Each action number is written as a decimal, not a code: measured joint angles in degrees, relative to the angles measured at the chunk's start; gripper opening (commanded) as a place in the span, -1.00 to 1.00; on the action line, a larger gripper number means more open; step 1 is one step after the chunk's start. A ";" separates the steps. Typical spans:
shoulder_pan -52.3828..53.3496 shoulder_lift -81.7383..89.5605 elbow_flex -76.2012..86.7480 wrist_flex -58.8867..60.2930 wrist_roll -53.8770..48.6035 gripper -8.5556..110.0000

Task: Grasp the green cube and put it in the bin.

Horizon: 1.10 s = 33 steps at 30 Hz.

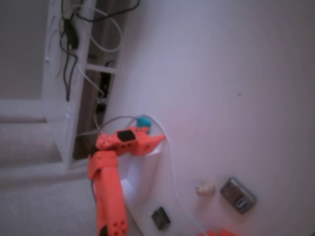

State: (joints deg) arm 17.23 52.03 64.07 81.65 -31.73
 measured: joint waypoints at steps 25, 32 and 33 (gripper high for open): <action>-0.88 0.44 -3.87 -18.28 0.09 0.09; -4.39 -5.80 -10.11 -8.17 -0.09 0.09; -4.66 -6.50 -11.16 -6.68 -0.09 0.09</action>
State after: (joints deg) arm 12.57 45.53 52.91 74.97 -31.82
